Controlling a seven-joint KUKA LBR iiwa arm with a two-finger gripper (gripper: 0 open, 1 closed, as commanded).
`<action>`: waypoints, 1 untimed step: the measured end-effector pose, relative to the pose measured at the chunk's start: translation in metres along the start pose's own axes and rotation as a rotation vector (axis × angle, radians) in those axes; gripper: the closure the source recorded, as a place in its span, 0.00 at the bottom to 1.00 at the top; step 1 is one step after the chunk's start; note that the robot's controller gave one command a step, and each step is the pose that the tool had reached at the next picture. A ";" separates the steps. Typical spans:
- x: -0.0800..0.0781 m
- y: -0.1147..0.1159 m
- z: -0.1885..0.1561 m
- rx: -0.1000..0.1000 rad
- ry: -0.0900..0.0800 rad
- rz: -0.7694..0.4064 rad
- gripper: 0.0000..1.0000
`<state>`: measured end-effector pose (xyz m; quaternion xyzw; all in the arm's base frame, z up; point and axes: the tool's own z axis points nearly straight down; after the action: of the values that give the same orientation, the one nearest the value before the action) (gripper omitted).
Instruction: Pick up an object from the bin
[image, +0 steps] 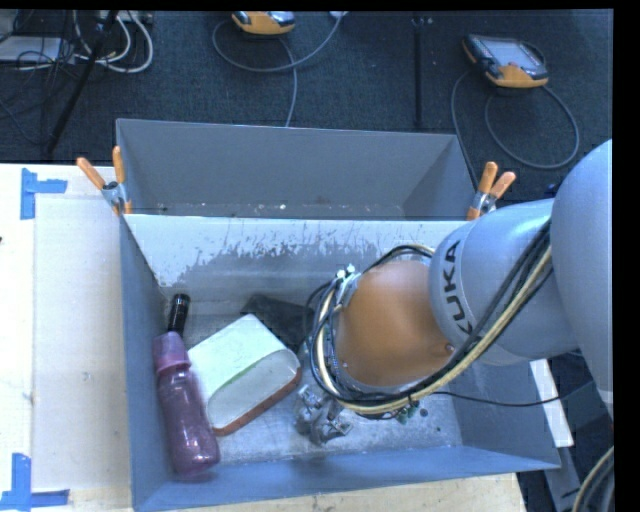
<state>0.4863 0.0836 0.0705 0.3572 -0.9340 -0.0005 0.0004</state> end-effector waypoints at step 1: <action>-0.001 -0.001 0.000 0.002 -0.005 0.004 0.00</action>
Offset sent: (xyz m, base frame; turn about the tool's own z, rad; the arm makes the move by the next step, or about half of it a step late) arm 0.0000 0.0000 0.0000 0.0000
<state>0.4876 0.0831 0.0706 0.3552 -0.9348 -0.0004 -0.0025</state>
